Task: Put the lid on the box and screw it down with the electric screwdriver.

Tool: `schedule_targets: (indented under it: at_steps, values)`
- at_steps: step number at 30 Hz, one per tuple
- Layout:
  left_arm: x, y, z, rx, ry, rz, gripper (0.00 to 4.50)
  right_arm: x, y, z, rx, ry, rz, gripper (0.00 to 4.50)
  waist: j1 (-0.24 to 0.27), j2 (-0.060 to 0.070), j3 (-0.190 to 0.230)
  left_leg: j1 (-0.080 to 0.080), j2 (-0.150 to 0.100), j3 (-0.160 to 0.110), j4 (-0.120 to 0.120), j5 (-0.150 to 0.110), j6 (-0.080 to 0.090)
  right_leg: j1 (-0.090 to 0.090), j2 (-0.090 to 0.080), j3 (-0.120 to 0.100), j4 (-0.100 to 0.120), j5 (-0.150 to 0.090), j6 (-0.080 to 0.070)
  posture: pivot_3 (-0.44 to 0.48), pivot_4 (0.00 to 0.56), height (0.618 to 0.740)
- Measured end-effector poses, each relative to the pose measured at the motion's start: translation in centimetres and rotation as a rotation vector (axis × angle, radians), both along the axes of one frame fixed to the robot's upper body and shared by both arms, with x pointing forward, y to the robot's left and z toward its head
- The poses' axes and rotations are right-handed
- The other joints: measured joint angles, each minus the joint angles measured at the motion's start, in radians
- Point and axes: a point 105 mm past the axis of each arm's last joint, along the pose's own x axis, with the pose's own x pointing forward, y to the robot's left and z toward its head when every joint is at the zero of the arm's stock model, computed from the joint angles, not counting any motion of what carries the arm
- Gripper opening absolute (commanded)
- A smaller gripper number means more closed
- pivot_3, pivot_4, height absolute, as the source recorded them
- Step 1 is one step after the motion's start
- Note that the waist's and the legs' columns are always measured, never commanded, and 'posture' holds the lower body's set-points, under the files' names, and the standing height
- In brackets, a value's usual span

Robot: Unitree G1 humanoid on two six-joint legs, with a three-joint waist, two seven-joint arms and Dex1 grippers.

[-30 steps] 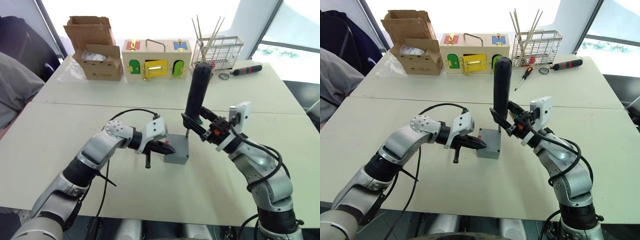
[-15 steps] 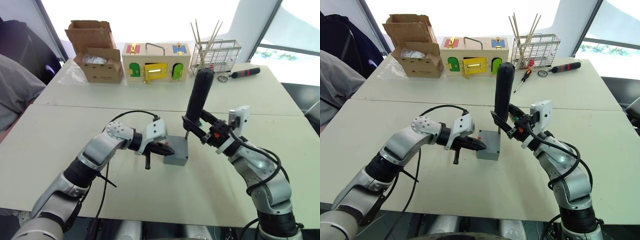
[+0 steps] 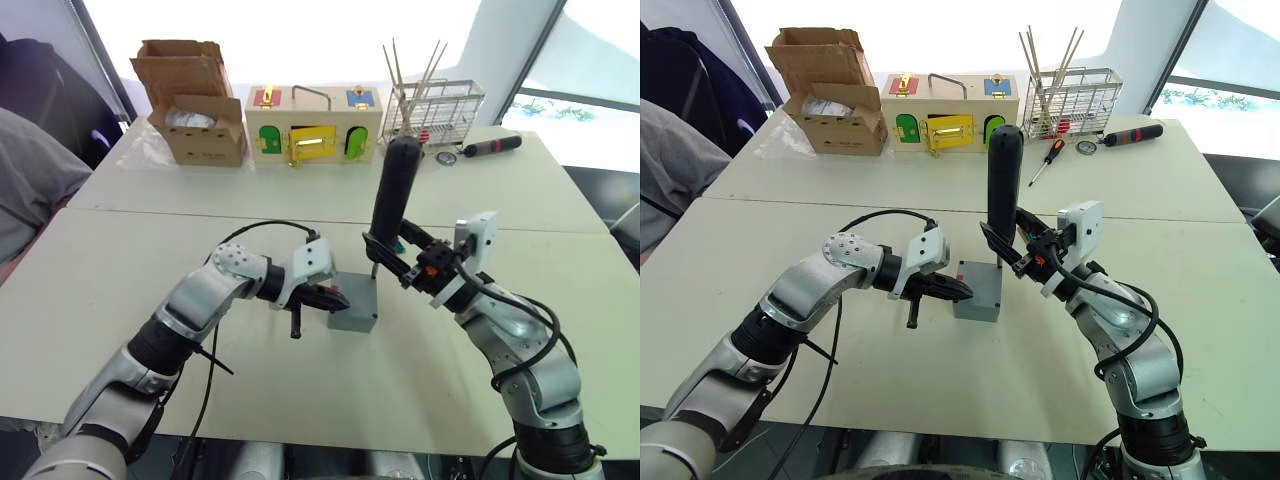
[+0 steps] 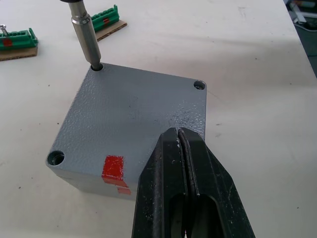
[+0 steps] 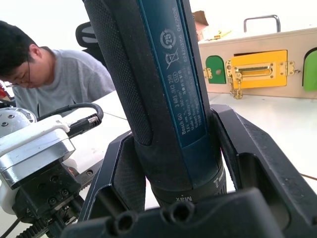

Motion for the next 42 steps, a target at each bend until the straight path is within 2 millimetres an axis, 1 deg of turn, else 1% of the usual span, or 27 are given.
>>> schedule_targets:
  at_steps: [17,23,25,28,30,31,33,34,36,38,40,41,42]
  values:
    - [0.0,-0.1,0.0,-0.005,0.001,0.001,0.00,0.3,-0.3,0.3,-0.013,-0.002,-0.003,1.92,0.002,0.000,0.000,-0.001,0.000,0.000,-0.003,0.000,0.000,0.000,-0.001,0.000,-0.002,-0.002,-0.003,0.000,0.150,0.740]
    - [0.0,-0.1,0.2,-0.008,-0.009,-0.003,0.00,0.6,-0.8,1.1,-0.018,-0.003,-0.004,1.92,0.002,0.002,0.002,-0.003,0.000,0.000,-0.003,0.000,0.000,0.000,-0.002,0.000,-0.002,-0.002,-0.003,0.000,0.150,0.740]
    - [-0.1,0.1,0.5,-0.010,-0.016,0.001,0.00,0.8,-1.3,2.0,-0.036,0.011,0.007,1.92,0.001,0.005,0.006,-0.006,-0.001,0.001,-0.003,0.001,-0.001,-0.002,-0.003,0.000,-0.002,-0.001,-0.004,0.000,0.150,0.740]
    - [0.1,0.8,1.1,-0.016,-0.029,0.023,0.00,1.3,-2.1,3.4,-0.067,0.034,0.019,1.92,0.004,0.008,0.010,-0.022,-0.001,0.001,-0.001,0.004,-0.006,-0.018,-0.003,0.000,0.001,0.001,-0.001,0.000,0.150,0.740]
    - [0.1,1.2,1.4,-0.014,-0.037,0.028,0.00,1.7,-3.1,5.4,-0.065,0.013,-0.008,1.92,0.006,0.011,0.011,-0.030,-0.002,0.000,0.001,0.005,-0.008,-0.026,-0.003,-0.001,0.002,0.001,0.000,0.000,0.150,0.740]
    - [0.0,1.2,1.6,-0.017,-0.041,0.030,0.00,1.9,-3.7,6.5,-0.044,0.004,-0.025,1.92,0.006,0.010,0.011,-0.035,-0.002,0.000,0.002,0.008,-0.012,-0.032,-0.002,-0.001,0.003,0.002,0.000,0.000,0.150,0.740]
    - [0.3,1.3,2.2,-0.034,-0.036,0.048,0.00,2.1,-4.6,8.8,0.039,0.018,-0.014,1.92,0.003,0.013,0.016,-0.040,-0.002,0.000,0.004,0.010,-0.016,-0.037,-0.002,-0.001,0.005,0.002,0.001,0.000,0.150,0.740]
    - [0.5,1.2,2.8,-0.051,-0.037,0.059,0.00,1.8,-4.8,10.0,0.084,0.022,0.010,1.92,0.002,0.012,0.020,-0.041,-0.002,0.000,0.005,0.010,-0.016,-0.038,-0.001,-0.001,0.007,0.002,0.001,0.000,0.150,0.740]
    - [0.6,0.9,4.2,-0.090,-0.057,0.059,0.00,1.2,-4.4,11.9,0.133,0.034,0.079,1.92,0.001,0.012,0.024,-0.044,-0.001,0.000,0.006,0.010,-0.015,-0.041,0.000,-0.002,0.009,0.002,0.001,0.000,0.150,0.740]
    - [0.5,0.6,5.5,-0.120,-0.074,0.046,0.00,0.7,-4.0,12.8,0.167,0.067,0.145,1.92,-0.002,0.011,0.026,-0.045,-0.001,0.000,0.007,0.010,-0.015,-0.042,0.000,-0.002,0.013,0.002,0.001,0.000,0.150,0.740]
    - [0.4,0.4,6.0,-0.141,-0.081,0.036,0.00,0.8,-4.2,13.1,0.181,0.107,0.158,1.92,-0.001,0.011,0.028,-0.045,-0.001,0.000,0.010,0.008,-0.012,-0.042,0.000,-0.002,0.015,0.002,0.001,0.000,0.150,0.740]
    - [0.2,0.3,6.3,-0.150,-0.077,0.033,0.00,1.2,-4.7,13.4,0.180,0.143,0.142,1.92,-0.001,0.012,0.031,-0.045,-0.001,0.000,0.013,0.007,-0.010,-0.042,0.000,-0.002,0.016,0.002,0.001,0.000,0.150,0.740]
    - [0.0,0.1,6.5,-0.160,-0.074,0.021,0.00,1.7,-5.6,13.7,0.180,0.178,0.107,1.92,0.001,0.011,0.035,-0.045,-0.001,0.001,0.014,0.008,-0.008,-0.041,0.000,-0.002,0.016,0.002,0.001,0.000,0.150,0.740]
